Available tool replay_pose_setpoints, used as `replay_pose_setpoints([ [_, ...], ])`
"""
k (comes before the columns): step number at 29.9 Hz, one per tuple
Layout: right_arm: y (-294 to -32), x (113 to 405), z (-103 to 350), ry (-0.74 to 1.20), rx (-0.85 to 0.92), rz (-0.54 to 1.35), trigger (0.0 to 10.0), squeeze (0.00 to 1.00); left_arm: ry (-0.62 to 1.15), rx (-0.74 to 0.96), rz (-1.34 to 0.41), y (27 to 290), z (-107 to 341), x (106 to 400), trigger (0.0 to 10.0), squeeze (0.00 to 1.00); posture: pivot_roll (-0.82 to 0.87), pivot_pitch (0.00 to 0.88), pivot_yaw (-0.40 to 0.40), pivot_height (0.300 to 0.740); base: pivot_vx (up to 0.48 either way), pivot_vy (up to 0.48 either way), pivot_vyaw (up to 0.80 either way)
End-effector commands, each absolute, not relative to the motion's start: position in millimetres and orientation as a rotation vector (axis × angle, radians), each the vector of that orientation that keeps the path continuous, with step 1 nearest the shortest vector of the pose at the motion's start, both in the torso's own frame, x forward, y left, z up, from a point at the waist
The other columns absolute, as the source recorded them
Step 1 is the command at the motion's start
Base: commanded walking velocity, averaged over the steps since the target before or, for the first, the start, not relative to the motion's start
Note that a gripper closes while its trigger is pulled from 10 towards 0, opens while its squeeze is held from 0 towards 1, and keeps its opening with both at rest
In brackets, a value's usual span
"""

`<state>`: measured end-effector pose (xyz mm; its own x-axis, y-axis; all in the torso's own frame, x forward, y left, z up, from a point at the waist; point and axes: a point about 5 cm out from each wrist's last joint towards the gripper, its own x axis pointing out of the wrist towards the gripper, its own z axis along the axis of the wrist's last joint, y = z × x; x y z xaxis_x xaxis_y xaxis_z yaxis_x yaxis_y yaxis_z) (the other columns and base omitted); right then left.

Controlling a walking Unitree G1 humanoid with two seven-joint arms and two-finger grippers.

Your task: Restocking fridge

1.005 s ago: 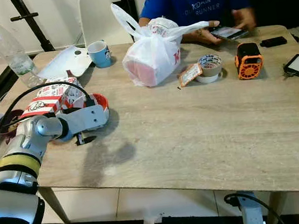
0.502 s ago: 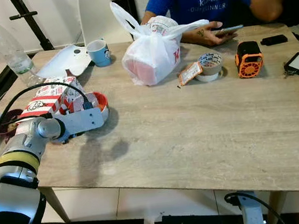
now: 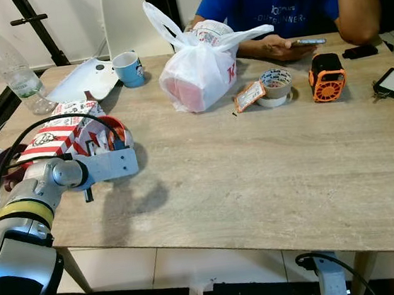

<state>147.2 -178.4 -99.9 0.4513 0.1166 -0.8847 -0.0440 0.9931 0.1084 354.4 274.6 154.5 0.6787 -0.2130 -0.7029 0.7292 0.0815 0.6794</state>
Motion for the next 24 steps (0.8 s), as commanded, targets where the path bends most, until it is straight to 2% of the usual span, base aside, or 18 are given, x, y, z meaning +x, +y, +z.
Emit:
replay_pose_setpoints([
  [1, -172.9, 142.5, -102.3, 1.121, 0.083, 0.108, 10.0, 0.00, 0.425, 1.306, -0.794, 262.6, 165.1, 359.3, 0.0, 0.00, -0.07, 0.051, 0.072, 0.740, 0.000, 0.000, 0.00],
  [9, -172.2, 145.5, -101.4, 1.117, 0.083, 0.106, 10.0, 0.00, 0.431, 1.329, -0.998, 250.7, 174.1, 353.7, 0.0, 0.00, -0.06, 0.036, 0.072, 0.740, 0.000, 0.000, 0.00],
  [13, -172.1, 145.8, -101.3, 1.117, 0.083, 0.106, 10.0, 0.00, 0.437, 1.330, -1.034, 249.6, 177.4, 352.0, 0.0, 0.00, -0.06, 0.034, 0.072, 0.740, 0.000, 0.000, 0.00],
  [19, -171.7, 147.5, -100.8, 1.115, 0.084, 0.104, 10.0, 0.00, 0.460, 1.275, -1.291, 233.7, 188.7, 329.9, 0.0, 0.00, -0.06, 0.023, 0.071, 0.740, 0.000, 0.000, 0.00],
  [24, -171.1, 148.1, -100.6, 1.114, 0.083, 0.105, 10.0, 0.00, 0.492, 1.300, -1.313, 235.5, 188.7, 325.0, 0.0, 0.00, -0.05, 0.015, 0.073, 0.740, 0.000, 0.000, 0.00],
])
